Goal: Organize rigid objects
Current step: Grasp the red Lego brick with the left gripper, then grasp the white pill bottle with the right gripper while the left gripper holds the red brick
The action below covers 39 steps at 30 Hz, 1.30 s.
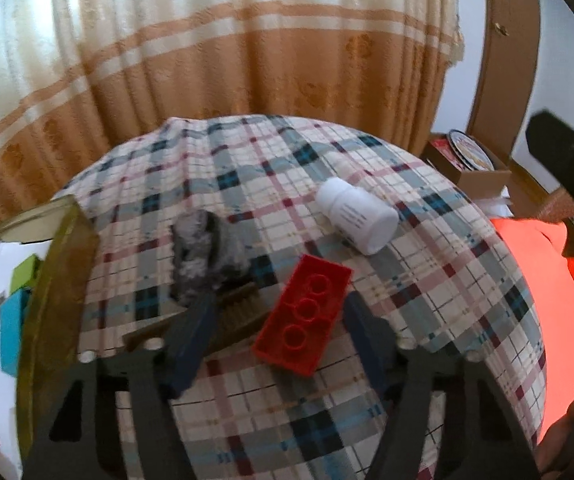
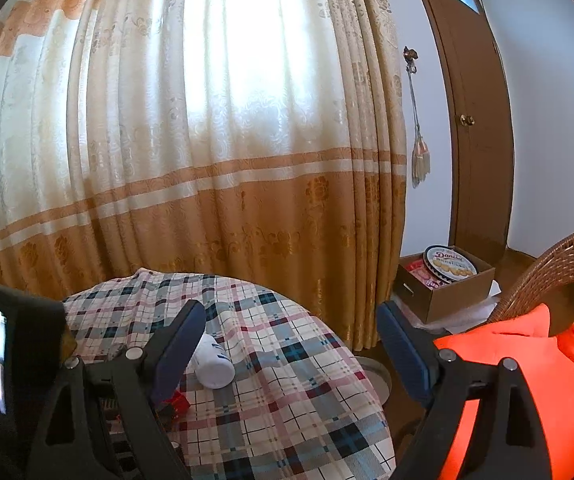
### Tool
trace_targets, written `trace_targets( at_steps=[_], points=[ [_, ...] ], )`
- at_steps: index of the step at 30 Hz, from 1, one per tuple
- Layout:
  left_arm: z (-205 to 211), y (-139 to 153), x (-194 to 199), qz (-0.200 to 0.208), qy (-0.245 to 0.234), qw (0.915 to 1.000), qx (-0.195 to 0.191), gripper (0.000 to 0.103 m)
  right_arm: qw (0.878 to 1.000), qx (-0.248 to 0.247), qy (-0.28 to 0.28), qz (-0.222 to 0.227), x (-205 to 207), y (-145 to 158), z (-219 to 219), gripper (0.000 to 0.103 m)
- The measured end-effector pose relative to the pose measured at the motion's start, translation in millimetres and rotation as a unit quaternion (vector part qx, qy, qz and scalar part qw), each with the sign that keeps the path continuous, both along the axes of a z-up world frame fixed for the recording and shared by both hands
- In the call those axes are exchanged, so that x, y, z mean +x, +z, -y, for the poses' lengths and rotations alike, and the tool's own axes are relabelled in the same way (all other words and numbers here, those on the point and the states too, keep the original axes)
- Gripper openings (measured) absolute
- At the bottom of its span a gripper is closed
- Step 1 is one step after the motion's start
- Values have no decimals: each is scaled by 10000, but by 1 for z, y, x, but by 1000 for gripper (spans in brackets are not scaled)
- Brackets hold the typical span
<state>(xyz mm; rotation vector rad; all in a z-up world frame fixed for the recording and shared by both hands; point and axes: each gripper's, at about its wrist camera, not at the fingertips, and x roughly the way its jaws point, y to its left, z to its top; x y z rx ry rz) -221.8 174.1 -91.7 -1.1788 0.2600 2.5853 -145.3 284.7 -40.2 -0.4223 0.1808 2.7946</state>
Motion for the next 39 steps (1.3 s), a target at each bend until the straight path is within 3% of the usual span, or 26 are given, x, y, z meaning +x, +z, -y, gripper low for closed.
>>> trace_targets(
  at_steps=[7,10,12,16,21,26,33,37,39],
  points=[
    [-9,-5,0,-130,-162,9997,-136,52,10000,-24,-48,35,-1,1,-1,89],
    [-8,-5,2,-216,-237,9994,-148,46,9999,-47,-72,63,-2,0,-1,89],
    [-6,-2,5,-213,-439,9988,104,32,9999,-94,-90,86,-2,0,-2,89],
    [3,-2,8,-77,-520,9977,429,31,9994,-293,-174,107,-2,-2,-10,89],
    [27,7,15,37,-245,9963,826,31,9978,-573,-300,154,-3,-6,-21,89],
    [48,15,29,-11,-132,9958,907,31,9969,-666,-354,205,-5,-8,-25,89],
    [79,15,38,-51,348,9973,637,31,9977,-506,-306,320,-9,-8,-18,89],
    [80,10,40,-176,558,9980,237,31,9978,-439,-256,425,-13,-9,-15,89],
    [82,7,39,-132,635,9977,221,31,9981,-374,-203,447,-14,-9,-12,89]
  ],
)
